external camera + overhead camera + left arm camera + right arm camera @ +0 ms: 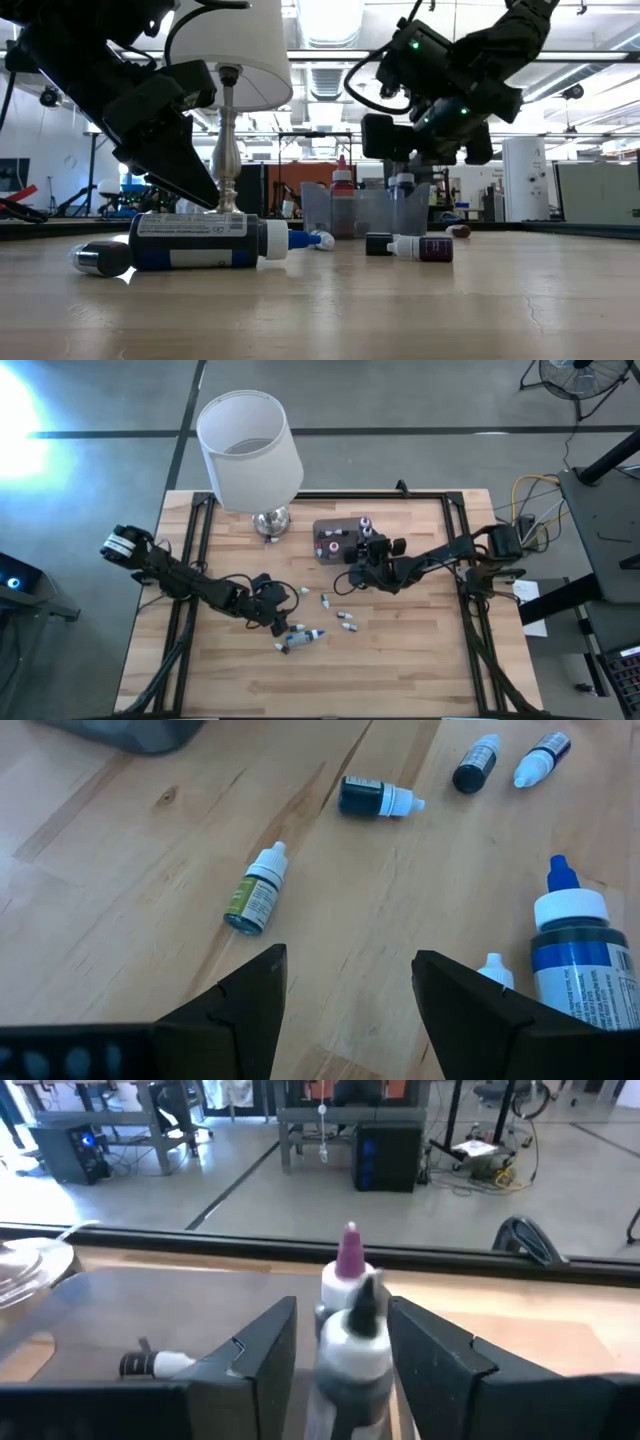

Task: Pick & Place food coloring
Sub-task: Put the large blue food coloring bottle into the bin

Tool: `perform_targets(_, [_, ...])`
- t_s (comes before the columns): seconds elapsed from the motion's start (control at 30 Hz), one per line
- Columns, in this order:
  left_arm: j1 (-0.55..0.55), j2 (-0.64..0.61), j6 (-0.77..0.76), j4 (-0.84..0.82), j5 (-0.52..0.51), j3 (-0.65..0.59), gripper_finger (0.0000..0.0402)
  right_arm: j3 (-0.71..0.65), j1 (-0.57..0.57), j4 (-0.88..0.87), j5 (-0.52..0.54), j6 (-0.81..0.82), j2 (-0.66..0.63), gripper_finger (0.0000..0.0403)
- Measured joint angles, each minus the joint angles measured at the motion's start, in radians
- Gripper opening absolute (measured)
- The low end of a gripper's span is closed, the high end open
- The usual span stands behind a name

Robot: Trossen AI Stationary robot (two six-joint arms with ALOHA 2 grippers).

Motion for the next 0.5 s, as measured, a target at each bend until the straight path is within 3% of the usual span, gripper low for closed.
perform_targets(0.27, [0.000,0.000,0.018,-0.001,0.005,0.000,0.0194,-0.004,0.030,-0.001,-0.002,-0.079,-0.048,0.0167])
perform_targets(0.43, [0.001,0.000,0.005,0.000,0.031,0.000,0.0194,-0.002,0.051,-0.002,-0.005,-0.196,-0.172,0.0174])
perform_targets(0.5, [0.001,0.000,-0.004,-0.001,0.034,0.000,0.0194,-0.002,0.065,-0.016,-0.061,-0.242,-0.250,0.0176])
